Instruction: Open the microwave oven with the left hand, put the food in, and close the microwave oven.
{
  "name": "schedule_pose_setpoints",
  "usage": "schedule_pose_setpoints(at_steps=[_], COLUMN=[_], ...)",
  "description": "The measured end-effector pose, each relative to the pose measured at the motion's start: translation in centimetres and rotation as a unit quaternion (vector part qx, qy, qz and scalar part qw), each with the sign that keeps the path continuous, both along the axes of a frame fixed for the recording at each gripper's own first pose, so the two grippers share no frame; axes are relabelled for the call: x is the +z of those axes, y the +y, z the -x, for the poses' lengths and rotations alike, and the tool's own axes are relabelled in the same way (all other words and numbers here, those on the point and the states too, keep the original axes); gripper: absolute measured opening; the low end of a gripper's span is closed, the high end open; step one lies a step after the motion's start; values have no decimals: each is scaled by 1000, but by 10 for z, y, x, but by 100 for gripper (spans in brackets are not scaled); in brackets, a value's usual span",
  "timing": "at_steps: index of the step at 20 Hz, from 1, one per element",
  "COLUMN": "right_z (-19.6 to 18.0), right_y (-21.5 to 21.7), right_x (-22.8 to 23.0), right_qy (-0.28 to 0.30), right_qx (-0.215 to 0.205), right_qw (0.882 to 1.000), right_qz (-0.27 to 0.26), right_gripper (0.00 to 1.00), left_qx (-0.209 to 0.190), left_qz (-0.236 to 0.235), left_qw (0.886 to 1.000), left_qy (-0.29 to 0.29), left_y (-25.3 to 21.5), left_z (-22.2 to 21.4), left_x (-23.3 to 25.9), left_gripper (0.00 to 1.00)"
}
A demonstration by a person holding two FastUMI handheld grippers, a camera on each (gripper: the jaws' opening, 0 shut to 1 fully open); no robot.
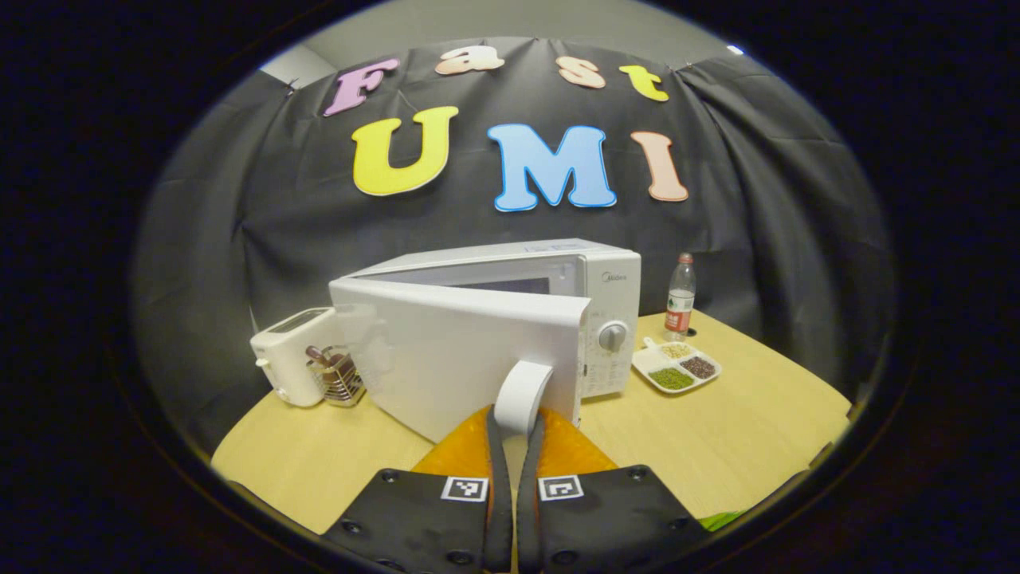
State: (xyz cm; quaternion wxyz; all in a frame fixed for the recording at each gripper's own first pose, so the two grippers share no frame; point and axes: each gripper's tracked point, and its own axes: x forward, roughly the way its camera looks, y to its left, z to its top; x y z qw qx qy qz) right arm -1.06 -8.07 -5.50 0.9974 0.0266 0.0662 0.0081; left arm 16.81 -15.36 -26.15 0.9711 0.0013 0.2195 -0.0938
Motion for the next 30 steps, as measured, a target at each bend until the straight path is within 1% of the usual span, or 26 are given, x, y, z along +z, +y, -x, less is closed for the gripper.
schedule_pose_setpoints(at_steps=[2,4,6,8,10,11,13,14,20,21,22,25,27,30], right_z=[3,3,3,1,0,-1,-4,-5,-10,-10,-12,-17,-19,-21], right_y=[13,26,40,54,72,81,100,110,169,178,185,206,219,235], right_x=[2,5,9,8,13,17,23,23,27,27,27,25,25,22], right_qy=[-3,-6,-11,-8,-7,-10,-19,-19,-22,-23,-23,-23,-24,-23], right_qx=[21,35,44,47,47,46,45,45,47,46,45,40,35,30], right_qw=[1000,999,999,999,999,999,999,999,999,999,999,999,999,999], right_qz=[-5,-6,-9,-11,-20,-22,-19,-15,-12,-10,-9,-13,-13,-12], right_gripper=[96,96,96,96,96,96,96,96,96,96,96,96,96,96], left_qx=[4,9,9,0,-12,-18,-31,-36,-59,-66,-73,-89,-93,-86], left_qz=[-12,-12,-9,-12,-7,-5,-3,-3,7,6,7,11,11,10], left_qw=[1000,1000,1000,1000,1000,1000,999,999,998,998,997,996,996,996], left_qy=[1,5,4,3,8,10,9,8,7,7,8,7,5,6], left_y=[13,29,45,59,73,80,96,104,150,156,162,180,196,223], left_z=[11,20,30,39,45,49,54,57,70,71,72,73,74,76], left_x=[-1,1,0,0,-1,-2,-3,-2,-6,-8,-8,-7,-11,-14], left_gripper=[9,8,9,8,9,12,12,9,9,12,9,9,9,10])
